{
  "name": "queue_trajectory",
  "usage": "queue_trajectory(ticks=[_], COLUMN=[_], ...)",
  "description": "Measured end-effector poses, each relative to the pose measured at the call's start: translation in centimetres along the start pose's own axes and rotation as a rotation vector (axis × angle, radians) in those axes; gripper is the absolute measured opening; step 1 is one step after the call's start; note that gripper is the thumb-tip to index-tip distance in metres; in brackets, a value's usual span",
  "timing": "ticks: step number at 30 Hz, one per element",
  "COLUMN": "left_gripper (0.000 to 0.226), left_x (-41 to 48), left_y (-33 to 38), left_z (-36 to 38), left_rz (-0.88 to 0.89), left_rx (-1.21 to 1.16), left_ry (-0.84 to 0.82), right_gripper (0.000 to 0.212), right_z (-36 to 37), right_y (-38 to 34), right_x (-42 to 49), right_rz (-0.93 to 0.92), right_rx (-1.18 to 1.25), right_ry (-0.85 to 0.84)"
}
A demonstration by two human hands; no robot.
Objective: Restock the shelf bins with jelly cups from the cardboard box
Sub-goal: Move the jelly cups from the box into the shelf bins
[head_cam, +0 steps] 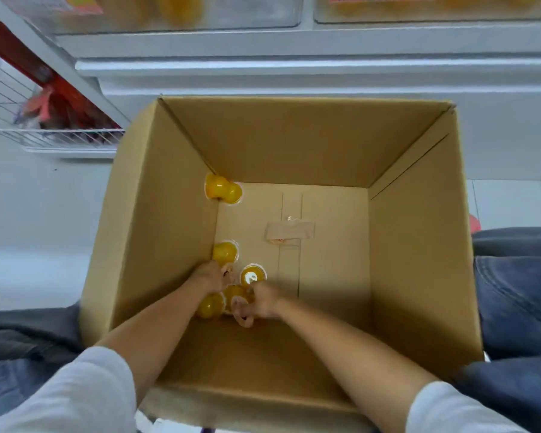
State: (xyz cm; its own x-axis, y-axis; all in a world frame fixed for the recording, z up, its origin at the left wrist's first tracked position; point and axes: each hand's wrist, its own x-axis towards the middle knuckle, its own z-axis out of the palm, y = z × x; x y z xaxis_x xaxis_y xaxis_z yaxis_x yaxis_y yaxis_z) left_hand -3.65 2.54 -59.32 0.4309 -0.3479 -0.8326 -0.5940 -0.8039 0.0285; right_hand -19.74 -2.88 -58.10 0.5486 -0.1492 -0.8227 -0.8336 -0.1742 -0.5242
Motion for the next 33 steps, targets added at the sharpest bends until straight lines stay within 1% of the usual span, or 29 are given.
queue_trajectory(ticks=[2,3,5,9,10,12,14,15,17,19,20,22,24,27,28,30,32,33], left_gripper=[0.037,0.037,0.038,0.04,0.039,0.033,0.028,0.027,0.021,0.016,0.018,0.023,0.029,0.026,0.025,0.026,0.029,0.031], left_x=[-0.8,-0.7,-1.5,-3.3,-3.8,-5.1,-7.0,-7.9,-10.4,-13.3,-14.7,-17.7,-20.7,-24.6,-25.7,-27.5,-28.4,-28.5], left_y=[0.1,0.0,0.4,2.0,2.4,3.8,5.8,7.0,10.0,13.1,14.6,17.6,20.1,23.3,24.2,25.8,27.2,27.9], left_z=[0.4,0.8,0.5,-1.4,-2.2,-4.4,-7.1,-8.5,-11.7,-14.6,-15.9,-18.6,-21.2,-24.6,-25.7,-27.9,-30.0,-31.0], left_rz=[-0.014,-0.042,-0.043,-0.046,-0.026,0.032,0.155,0.227,0.396,0.551,0.614,0.742,0.849,1.007,1.032,1.019,0.967,0.923], left_rx=[-0.019,-0.047,-0.039,-0.054,-0.088,-0.232,-0.399,-0.469,-0.586,-0.695,-0.727,-0.712,-0.7,-0.754,-0.746,-0.698,-0.614,-0.546], left_ry=[0.044,0.074,0.128,0.181,0.185,0.236,0.32,0.354,0.407,0.431,0.459,0.57,0.701,0.842,0.91,1.049,1.151,1.187], right_gripper=[0.042,0.038,0.036,0.047,0.042,0.025,0.023,0.021,0.007,0.011,0.011,0.017,0.02,0.024,0.024,0.024,0.027,0.03], right_z=[0.8,0.7,-0.2,-4.7,-6.1,-9.2,-12.2,-13.8,-17.2,-20.2,-21.6,-24.4,-26.9,-30.1,-31.0,-33.1,-35.9,-37.7], right_y=[0.0,-0.1,-0.2,0.4,0.5,0.4,-0.1,-0.5,-1.6,-3.0,-3.7,-5.2,-6.4,-7.8,-8.2,-8.5,-8.3,-7.9], right_x=[0.2,0.1,-0.3,-2.3,-2.8,-4.4,-6.6,-8.0,-11.4,-15.2,-17.4,-21.4,-24.7,-28.3,-29.4,-31.5,-33.5,-34.1], right_rz=[0.013,0.031,0.083,0.165,0.172,0.17,0.155,0.132,0.007,-0.117,-0.183,-0.301,-0.369,-0.499,-0.534,-0.571,-0.533,-0.506], right_rx=[-0.008,0.054,0.186,0.363,0.418,0.496,0.557,0.594,0.66,0.74,0.772,0.783,0.741,0.719,0.7,0.641,0.567,0.568], right_ry=[0.036,0.038,0.099,0.312,0.361,0.448,0.565,0.613,0.692,0.783,0.832,0.929,1.067,1.256,1.309,1.421,1.578,1.652])
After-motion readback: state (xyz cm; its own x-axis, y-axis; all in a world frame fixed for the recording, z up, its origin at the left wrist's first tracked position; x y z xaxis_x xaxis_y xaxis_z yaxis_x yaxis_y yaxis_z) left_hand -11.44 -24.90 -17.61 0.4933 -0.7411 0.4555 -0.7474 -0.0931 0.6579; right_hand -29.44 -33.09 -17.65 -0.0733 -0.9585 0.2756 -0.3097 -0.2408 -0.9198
